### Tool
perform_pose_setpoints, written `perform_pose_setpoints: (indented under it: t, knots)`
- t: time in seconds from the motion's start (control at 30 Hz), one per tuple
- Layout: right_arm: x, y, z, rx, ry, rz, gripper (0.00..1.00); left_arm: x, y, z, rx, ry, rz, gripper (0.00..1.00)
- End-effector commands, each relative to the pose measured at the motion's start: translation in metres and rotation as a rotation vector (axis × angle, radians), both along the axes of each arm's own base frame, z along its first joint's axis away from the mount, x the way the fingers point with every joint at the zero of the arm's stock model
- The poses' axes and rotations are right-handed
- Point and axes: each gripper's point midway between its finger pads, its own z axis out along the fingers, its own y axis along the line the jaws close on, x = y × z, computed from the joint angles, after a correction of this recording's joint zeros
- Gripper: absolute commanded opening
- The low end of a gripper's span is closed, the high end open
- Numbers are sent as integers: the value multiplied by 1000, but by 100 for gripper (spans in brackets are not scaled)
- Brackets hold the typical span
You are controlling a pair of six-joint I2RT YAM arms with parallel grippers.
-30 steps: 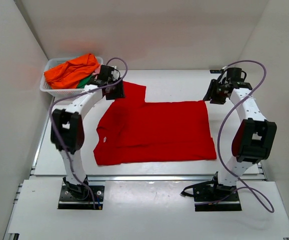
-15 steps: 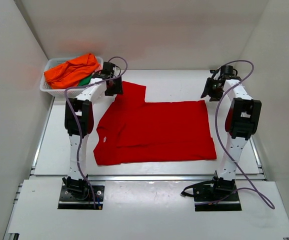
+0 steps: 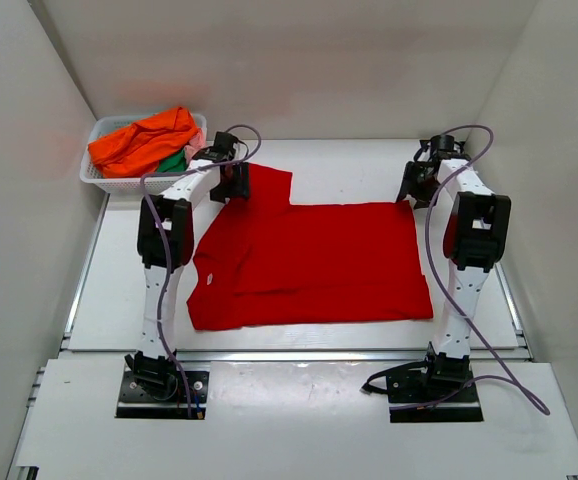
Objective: Fold and stack the t-shirts
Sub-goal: Grap the side of the flattened tshirt furthest away from the robot with both arms
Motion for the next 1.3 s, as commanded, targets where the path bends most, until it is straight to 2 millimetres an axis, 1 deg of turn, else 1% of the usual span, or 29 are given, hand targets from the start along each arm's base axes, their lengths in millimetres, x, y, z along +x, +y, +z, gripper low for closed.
perform_pose_setpoints:
  t: [0.0, 0.07, 0.13, 0.17, 0.23, 0.27, 0.33, 0.37, 0.4, 0.43, 0.47, 0.53, 0.57, 0.63, 0.67, 0.7, 0.77, 0.8, 0.87, 0.93, 0.97, 1.0, 1.07, 1.1, 1.13, 1.17, 1.2, 1.23, 1.27]
  knots:
    - [5, 3, 6, -26, -18, 16, 54, 6, 2, 11, 23, -23, 6, 75]
    - [3, 6, 1, -26, -2, 25, 54, 10, -3, 11, 14, -30, 0, 75]
    - [3, 6, 1, -33, 2, 26, 55, 17, -4, 9, 10, -38, 0, 75]
    - [4, 2, 0, -30, 1, 15, 54, 22, -3, 16, 2, -52, 5, 75]
    - [5, 1, -2, -36, 2, 17, 54, 29, -7, 13, -7, -53, -2, 75]
    - [4, 4, -1, -32, 5, 24, 55, 33, -9, 19, -16, -62, -5, 75]
    - [6, -3, -2, -39, -3, 8, 55, 40, -11, 13, -23, -51, -9, 74]
    - [5, -2, -3, -34, 4, 10, 54, 43, -11, 13, -20, -48, -11, 73]
    - [3, -3, -9, -35, 18, 8, 54, 45, -12, 11, -24, -46, -16, 71]
    - [5, -3, -5, -33, 9, 4, 54, 47, -10, 12, -23, -41, -13, 71]
    - [5, -4, -6, -35, 11, 11, 54, 45, -15, 12, -24, -31, -21, 70]
    - [6, -5, -3, -42, 8, 11, 54, 42, -12, 6, -20, -4, -21, 68]
    - [5, -2, -7, -42, 20, 14, 54, 38, -15, 2, -11, 7, -25, 68]
    - [5, -3, -5, -50, 18, 16, 55, 35, -17, 3, -2, 8, -36, 68]
    - [3, -4, -9, -48, 30, 14, 54, 31, -12, 2, 10, 18, -26, 69]
    - [6, -4, -5, -53, 19, 13, 55, 24, -17, -6, 11, 42, -40, 68]
    - [3, -2, -7, -54, 31, 16, 54, 20, -17, -4, 11, 47, -42, 68]
    - [5, -3, -7, -61, 27, 19, 54, 15, -19, -9, 14, 62, -45, 67]
    - [5, -2, -12, -56, 38, 23, 53, 12, -18, -9, 17, 72, -57, 64]
    - [4, 3, -11, -59, 45, 25, 50, 8, -19, -11, 9, 83, -56, 54]
    - [5, 1, -9, -62, 35, 28, 49, 7, -19, -10, 3, 89, -55, 50]
    - [5, 2, -8, -61, 36, 35, 48, 5, -16, -17, 6, 102, -53, 49]
    - [4, 5, -11, -62, 44, 35, 45, 3, -21, -17, -3, 106, -61, 40]
    - [5, 7, -10, -64, 40, 47, 44, 4, -18, -14, -12, 107, -55, 31]
    - [6, 9, -10, -63, 39, 54, 43, 3, -22, -16, -8, 106, -60, 28]
    - [3, 10, -11, -55, 51, 52, 41, 2, -21, -20, -8, 117, -58, 17]
    - [7, 8, -9, -63, 42, 56, 35, 2, -23, -19, -20, 120, -63, 3]
    - [4, 11, -11, -55, 56, 66, 15, -1, -23, -21, -26, 131, -67, 0]
    - [4, 15, -16, -41, 61, 72, 0, 0, -26, -18, -29, 125, -69, 0]
